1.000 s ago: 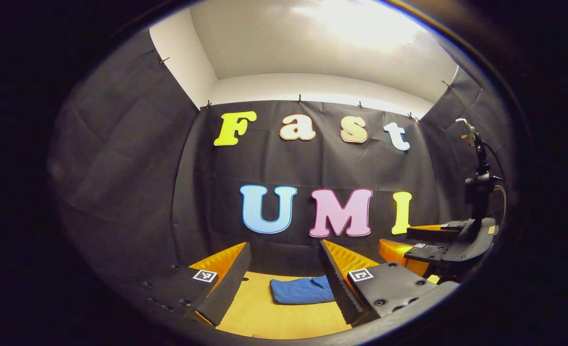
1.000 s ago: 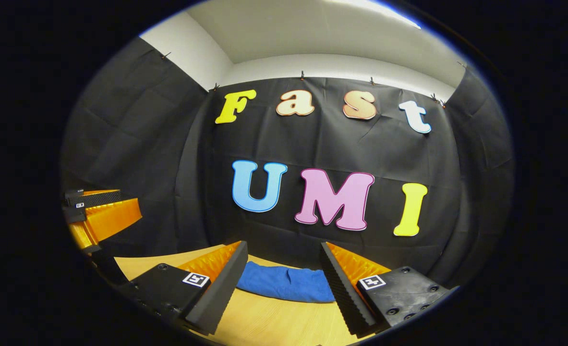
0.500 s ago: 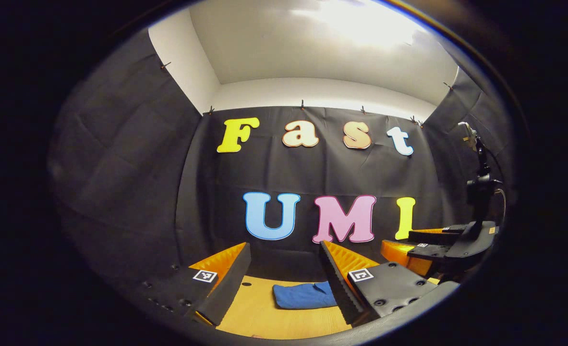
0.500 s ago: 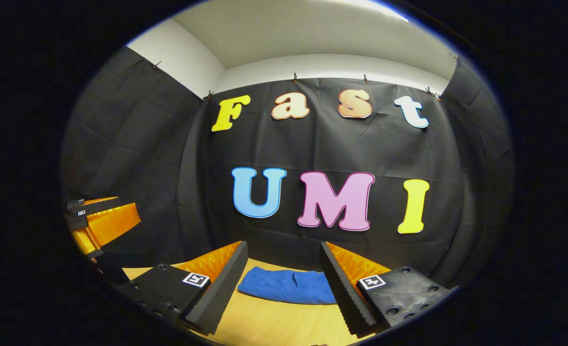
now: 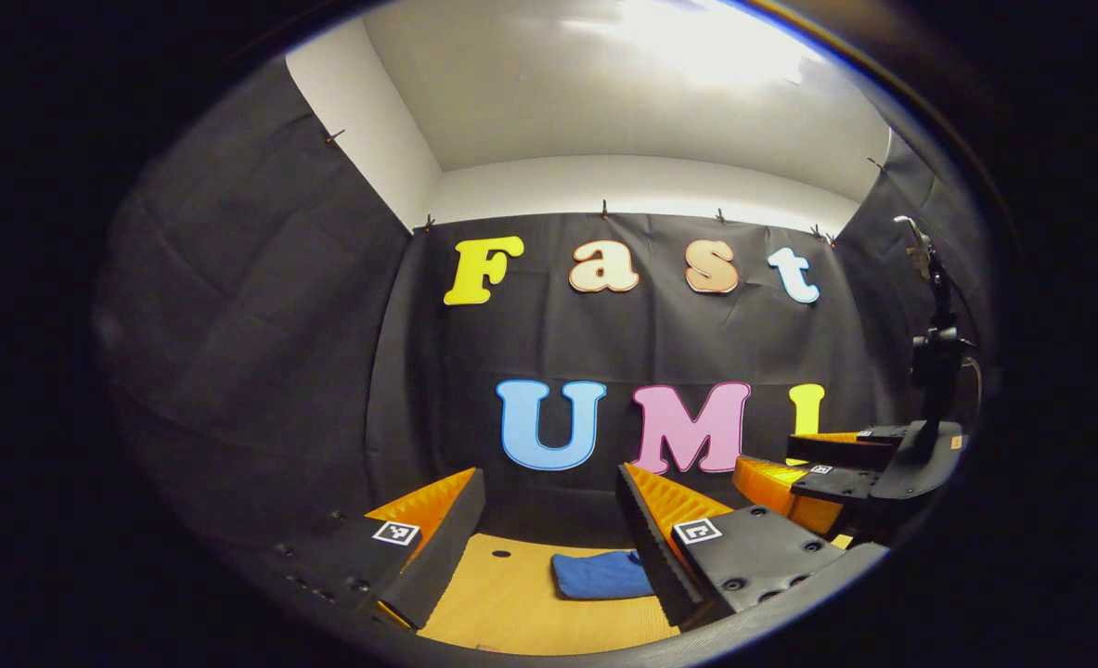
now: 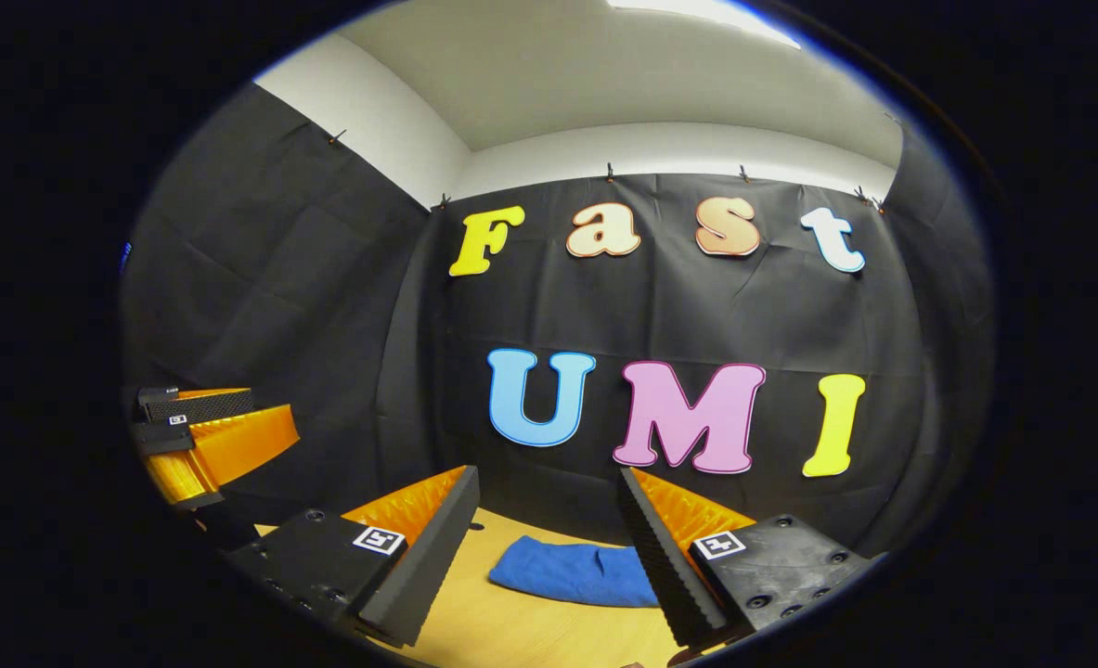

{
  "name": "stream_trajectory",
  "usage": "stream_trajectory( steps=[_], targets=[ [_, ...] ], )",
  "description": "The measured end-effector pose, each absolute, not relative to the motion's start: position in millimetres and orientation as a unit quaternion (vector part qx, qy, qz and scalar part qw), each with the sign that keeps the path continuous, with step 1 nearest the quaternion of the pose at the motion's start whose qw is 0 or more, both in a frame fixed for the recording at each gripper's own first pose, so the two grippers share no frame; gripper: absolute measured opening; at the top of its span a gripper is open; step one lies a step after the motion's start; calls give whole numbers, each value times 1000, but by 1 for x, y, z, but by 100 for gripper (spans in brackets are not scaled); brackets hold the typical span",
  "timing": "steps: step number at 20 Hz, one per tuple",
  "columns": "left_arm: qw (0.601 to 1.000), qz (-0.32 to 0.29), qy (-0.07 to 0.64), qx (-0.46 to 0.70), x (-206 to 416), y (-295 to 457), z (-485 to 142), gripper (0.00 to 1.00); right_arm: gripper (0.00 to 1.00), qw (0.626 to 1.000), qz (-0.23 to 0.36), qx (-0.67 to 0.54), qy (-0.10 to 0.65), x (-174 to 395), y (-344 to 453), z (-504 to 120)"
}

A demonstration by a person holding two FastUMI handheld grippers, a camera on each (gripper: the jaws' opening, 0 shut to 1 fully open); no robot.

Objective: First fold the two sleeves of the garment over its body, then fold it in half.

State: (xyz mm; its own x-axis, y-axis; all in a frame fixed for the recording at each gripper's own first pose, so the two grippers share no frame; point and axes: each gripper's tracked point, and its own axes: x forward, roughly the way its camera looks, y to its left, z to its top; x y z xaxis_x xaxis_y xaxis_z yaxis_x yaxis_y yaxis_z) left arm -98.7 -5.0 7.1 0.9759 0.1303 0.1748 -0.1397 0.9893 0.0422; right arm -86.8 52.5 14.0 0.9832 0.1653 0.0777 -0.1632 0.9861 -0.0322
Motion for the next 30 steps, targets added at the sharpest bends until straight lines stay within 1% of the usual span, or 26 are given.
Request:
stream_trajectory(
  steps=[7,16,25,30],
  targets=[
    [995,69,-75,2,-98,-1,0,81,96,997,66,-11,-30,-93,44,8],
    [996,55,-75,4,-98,-7,2,81,96,998,51,-11,-22,-98,37,4],
    [996,57,-72,3,-104,-6,-3,81,96,999,44,-7,-10,-106,34,-3],
    [996,57,-70,1,-104,-5,-5,82,96,1000,29,-3,-2,-108,26,-11]
  ],
)
